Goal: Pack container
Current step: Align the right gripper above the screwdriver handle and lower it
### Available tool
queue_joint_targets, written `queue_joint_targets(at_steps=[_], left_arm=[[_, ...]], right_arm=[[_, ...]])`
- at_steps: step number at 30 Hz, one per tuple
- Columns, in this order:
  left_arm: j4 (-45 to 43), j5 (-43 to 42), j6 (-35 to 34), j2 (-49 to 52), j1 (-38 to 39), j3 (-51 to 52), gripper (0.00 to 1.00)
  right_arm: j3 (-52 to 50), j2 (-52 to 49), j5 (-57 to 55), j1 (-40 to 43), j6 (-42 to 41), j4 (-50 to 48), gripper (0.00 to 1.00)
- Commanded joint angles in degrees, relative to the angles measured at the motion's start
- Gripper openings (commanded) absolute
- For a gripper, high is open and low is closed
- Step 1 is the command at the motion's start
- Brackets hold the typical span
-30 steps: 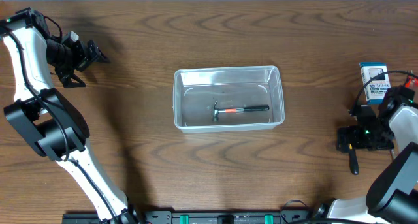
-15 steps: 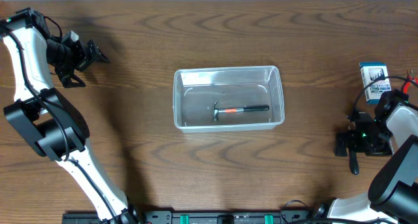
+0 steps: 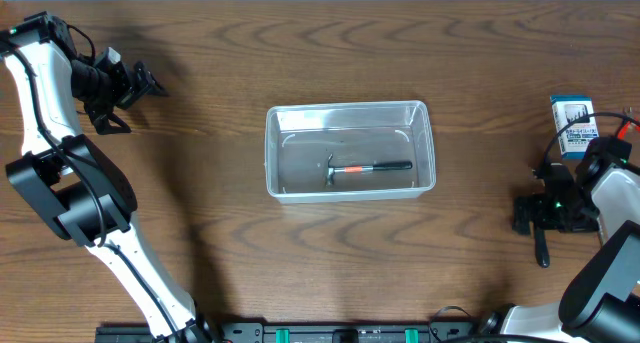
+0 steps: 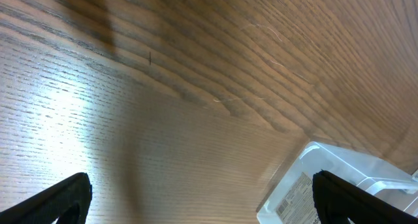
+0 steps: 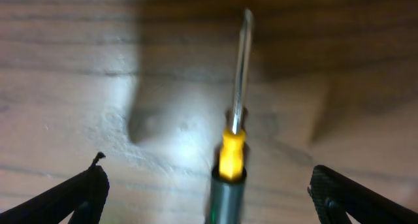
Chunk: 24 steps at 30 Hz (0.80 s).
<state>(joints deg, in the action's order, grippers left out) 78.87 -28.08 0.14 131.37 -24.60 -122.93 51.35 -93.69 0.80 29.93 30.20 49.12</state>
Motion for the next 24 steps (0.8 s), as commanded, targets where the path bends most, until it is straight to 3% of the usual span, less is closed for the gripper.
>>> queue_joint_targets(at_steps=[1, 24], left_arm=[[0.11, 0.31, -0.04, -1.51, -0.24, -1.09, 0.98], [0.11, 0.31, -0.04, -1.51, -0.24, -1.09, 0.98]], right_arm=[[-1.55, 0.81, 2.69, 0.48, 1.14, -1.22, 0.99], [-3.1, 0.92, 1.16, 4.35, 0.85, -1.51, 0.99]])
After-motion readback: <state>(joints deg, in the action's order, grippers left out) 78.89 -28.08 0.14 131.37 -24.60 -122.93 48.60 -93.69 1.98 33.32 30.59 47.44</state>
